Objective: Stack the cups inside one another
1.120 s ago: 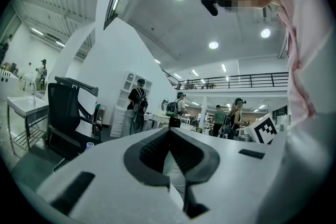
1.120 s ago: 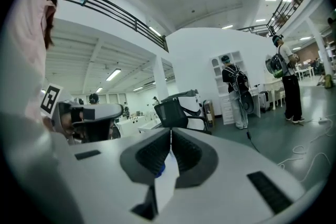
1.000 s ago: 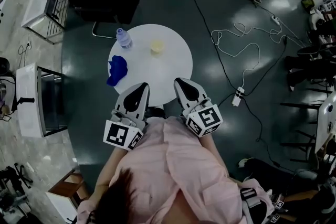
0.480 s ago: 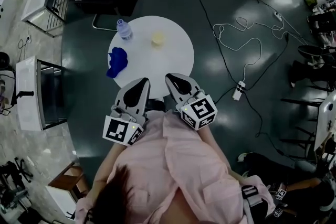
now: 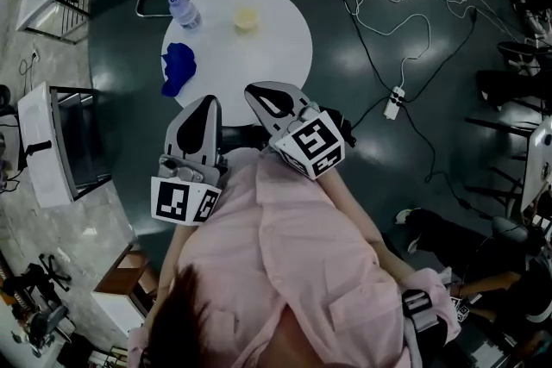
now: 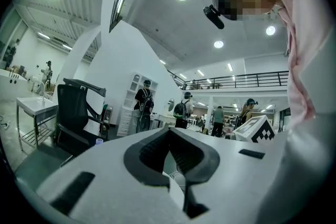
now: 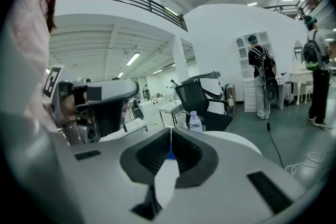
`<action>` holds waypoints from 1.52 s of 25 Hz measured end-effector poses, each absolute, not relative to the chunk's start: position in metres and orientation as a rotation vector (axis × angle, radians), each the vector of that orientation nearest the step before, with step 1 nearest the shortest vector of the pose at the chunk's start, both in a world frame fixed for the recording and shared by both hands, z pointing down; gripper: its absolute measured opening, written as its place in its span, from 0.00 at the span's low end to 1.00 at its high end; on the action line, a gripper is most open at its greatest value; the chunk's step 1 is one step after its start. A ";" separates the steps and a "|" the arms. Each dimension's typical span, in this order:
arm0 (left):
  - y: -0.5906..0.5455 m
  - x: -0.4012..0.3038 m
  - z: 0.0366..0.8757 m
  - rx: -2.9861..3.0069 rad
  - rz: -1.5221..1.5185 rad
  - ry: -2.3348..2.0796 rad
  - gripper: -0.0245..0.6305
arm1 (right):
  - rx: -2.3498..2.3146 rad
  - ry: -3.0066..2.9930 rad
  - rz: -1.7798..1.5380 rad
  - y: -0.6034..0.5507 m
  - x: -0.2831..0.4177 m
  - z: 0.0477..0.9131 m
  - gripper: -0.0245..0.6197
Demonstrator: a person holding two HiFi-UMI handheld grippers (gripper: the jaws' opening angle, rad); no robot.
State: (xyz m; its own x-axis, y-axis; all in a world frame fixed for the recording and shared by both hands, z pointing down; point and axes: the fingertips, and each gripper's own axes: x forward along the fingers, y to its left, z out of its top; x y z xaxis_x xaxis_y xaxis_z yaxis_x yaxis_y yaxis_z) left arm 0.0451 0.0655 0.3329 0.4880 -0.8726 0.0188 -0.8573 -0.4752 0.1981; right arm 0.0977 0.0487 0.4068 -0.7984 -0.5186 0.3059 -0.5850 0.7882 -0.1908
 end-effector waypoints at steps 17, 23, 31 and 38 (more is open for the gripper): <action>0.060 0.049 0.328 2.521 -0.131 -1.539 0.06 | 0.790 -2.705 0.287 0.050 0.088 0.403 0.09; 0.060 0.046 0.329 2.514 -0.133 -1.548 0.06 | 0.797 -2.711 0.272 0.049 0.089 0.402 0.09; 0.058 0.050 0.331 2.519 -0.130 -1.527 0.06 | 0.815 -2.712 0.283 0.046 0.092 0.404 0.09; 0.056 0.050 0.335 2.503 -0.141 -1.510 0.06 | 0.878 -2.707 0.364 0.041 0.104 0.409 0.09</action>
